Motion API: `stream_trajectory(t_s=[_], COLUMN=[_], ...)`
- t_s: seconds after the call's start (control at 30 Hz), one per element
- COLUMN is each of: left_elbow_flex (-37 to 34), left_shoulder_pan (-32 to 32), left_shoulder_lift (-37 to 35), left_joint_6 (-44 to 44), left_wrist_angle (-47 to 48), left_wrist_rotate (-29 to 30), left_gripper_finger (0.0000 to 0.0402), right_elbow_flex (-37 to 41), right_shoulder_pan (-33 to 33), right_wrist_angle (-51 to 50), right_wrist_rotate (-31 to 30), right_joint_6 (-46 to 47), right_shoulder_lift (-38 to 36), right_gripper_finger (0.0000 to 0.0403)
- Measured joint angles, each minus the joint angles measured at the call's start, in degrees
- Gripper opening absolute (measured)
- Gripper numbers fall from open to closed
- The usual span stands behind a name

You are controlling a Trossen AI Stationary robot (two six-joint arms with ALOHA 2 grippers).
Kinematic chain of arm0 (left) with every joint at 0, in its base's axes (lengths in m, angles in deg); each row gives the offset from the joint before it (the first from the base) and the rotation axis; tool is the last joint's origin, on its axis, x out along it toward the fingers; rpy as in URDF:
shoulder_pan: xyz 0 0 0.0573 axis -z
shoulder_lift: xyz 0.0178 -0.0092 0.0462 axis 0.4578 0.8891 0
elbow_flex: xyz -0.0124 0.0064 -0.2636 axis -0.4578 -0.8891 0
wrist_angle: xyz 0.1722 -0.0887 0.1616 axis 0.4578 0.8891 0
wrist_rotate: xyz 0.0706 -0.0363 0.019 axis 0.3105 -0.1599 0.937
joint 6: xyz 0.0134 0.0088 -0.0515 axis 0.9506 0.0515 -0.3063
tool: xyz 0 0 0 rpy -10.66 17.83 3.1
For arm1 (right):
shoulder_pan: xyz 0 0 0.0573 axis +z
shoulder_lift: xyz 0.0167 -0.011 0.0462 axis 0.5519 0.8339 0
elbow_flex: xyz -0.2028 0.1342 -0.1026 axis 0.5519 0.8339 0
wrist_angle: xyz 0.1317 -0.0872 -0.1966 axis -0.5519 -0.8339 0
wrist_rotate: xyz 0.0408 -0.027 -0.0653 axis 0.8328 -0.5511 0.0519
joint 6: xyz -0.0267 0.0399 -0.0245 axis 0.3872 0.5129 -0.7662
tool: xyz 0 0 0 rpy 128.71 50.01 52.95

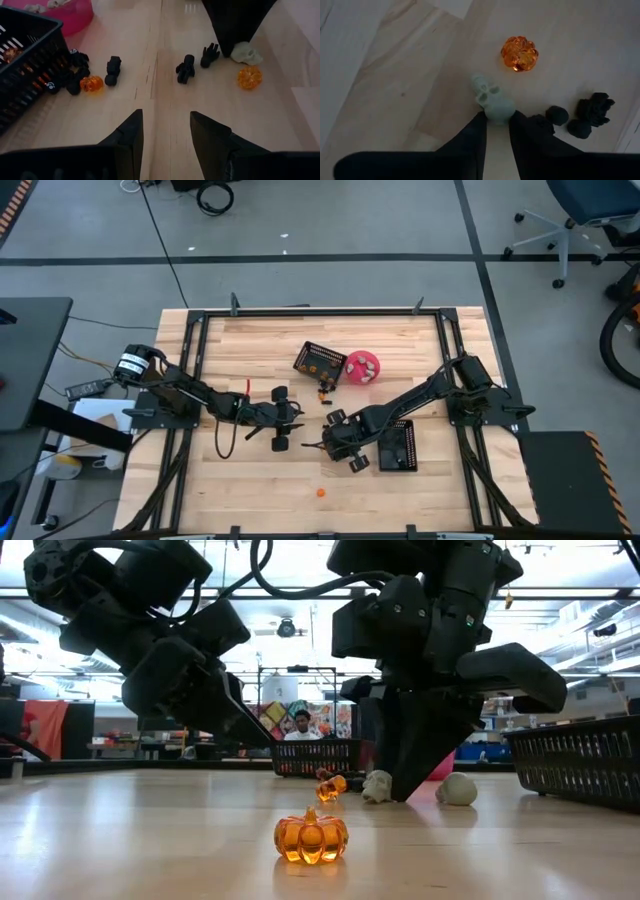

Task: Sort Halloween decoration
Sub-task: Put the white skull toy into the pink bowl

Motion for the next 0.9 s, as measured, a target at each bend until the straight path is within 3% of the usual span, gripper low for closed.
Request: stream_trajectory(t_s=[0.57,0.9], left_elbow_flex=[0.0,0.0], left_shoulder_pan=[0.0,0.0], left_shoulder_lift=[0.0,0.0], left_joint_6=[0.0,-0.1], left_wrist_angle=[0.0,0.0], left_wrist_rotate=[0.0,0.0], left_gripper_finger=[0.0137,0.0137], right_elbow_flex=[0.1,0.0], right_shoulder_pan=[-4.7,-13.4], right_wrist_angle=[-14.0,-25.1], right_wrist_rotate=[-11.6,-25.5], right_joint_6=[3.9,12.0], right_shoulder_lift=[-9.8,-17.2], right_gripper_finger=[0.0087,0.0087])
